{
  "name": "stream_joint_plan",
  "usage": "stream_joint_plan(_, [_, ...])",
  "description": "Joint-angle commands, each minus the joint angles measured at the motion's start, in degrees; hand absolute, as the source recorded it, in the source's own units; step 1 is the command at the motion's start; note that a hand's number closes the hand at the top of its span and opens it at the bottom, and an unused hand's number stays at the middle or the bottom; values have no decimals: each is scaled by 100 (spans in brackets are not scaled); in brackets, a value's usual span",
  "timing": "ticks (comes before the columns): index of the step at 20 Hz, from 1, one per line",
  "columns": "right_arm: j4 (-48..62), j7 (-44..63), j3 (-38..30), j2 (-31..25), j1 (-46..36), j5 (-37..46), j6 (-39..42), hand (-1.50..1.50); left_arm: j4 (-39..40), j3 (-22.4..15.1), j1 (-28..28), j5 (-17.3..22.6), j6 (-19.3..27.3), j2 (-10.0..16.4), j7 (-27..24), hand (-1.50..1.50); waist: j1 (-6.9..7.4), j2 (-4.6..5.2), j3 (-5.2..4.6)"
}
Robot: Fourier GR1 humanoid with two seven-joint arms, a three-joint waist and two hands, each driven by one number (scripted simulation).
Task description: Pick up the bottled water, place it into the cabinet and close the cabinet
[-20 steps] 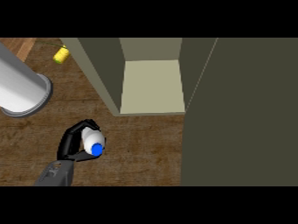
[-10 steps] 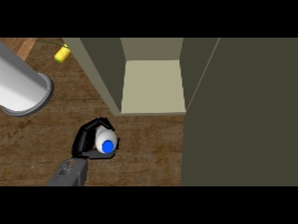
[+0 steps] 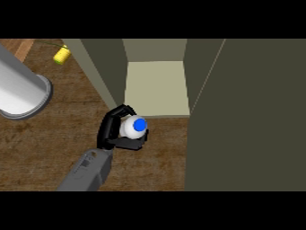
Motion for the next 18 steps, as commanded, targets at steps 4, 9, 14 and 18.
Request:
stream_joint_plan(4, [-649,308,-611,-279,-10,-608,91,-150,-601,-1134,-799,989,1352,-22,1147,150,-29,57,-4])
stream_joint_plan(9, [-706,140,-313,-151,367,-324,21,-150,-301,-1327,-1548,1169,2075,-23,1643,150,-85,48,-7])
stream_joint_plan(14, [-560,-220,-697,-281,376,-657,254,-150,786,-778,-2349,1555,1730,-23,1565,150,-157,98,-6])
stream_joint_plan(18, [-377,-325,-963,-310,227,-792,390,-150,1323,-545,-2880,1801,1909,-23,1646,150,-204,122,-4])
